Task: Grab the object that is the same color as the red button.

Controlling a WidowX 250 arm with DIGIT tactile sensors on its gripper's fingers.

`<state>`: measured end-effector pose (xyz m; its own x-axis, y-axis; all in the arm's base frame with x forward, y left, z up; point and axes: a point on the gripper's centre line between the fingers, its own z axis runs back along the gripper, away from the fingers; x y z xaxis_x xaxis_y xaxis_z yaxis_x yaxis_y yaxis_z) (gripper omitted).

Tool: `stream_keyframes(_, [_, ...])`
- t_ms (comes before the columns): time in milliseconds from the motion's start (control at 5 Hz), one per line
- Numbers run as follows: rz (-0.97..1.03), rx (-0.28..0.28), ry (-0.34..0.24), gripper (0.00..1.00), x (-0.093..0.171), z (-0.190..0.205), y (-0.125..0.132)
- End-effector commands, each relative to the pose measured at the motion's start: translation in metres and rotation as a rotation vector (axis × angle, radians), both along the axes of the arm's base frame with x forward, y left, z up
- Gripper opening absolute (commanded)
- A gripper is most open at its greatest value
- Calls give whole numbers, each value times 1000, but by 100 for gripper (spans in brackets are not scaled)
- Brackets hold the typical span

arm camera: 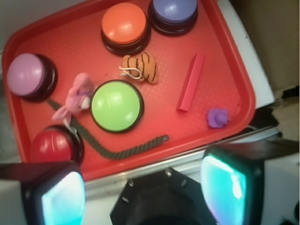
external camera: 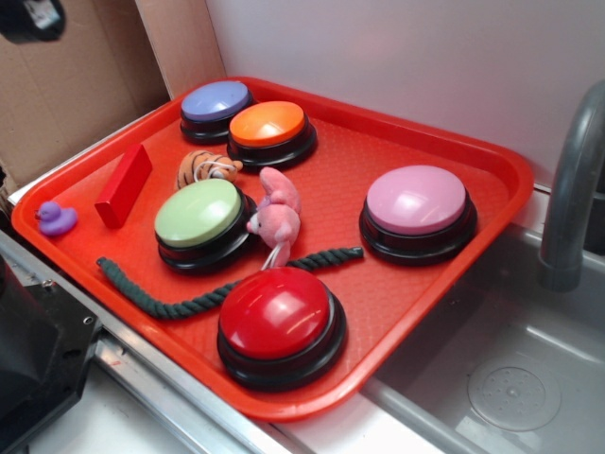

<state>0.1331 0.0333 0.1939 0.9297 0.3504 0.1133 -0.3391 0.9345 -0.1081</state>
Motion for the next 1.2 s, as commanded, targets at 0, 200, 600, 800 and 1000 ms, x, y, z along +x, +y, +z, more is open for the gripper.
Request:
stream_keyframes(0, [229, 35, -38, 100, 25, -56, 47])
stream_keyframes(200, [314, 43, -30, 100, 41, -93, 66])
stream_keyframes(600, [370, 54, -31, 100, 55, -147, 80])
stream_keyframes(800, [365, 63, -22, 100, 53, -160, 82])
stream_keyframes(1000, [343, 53, -10, 100, 53, -173, 79])
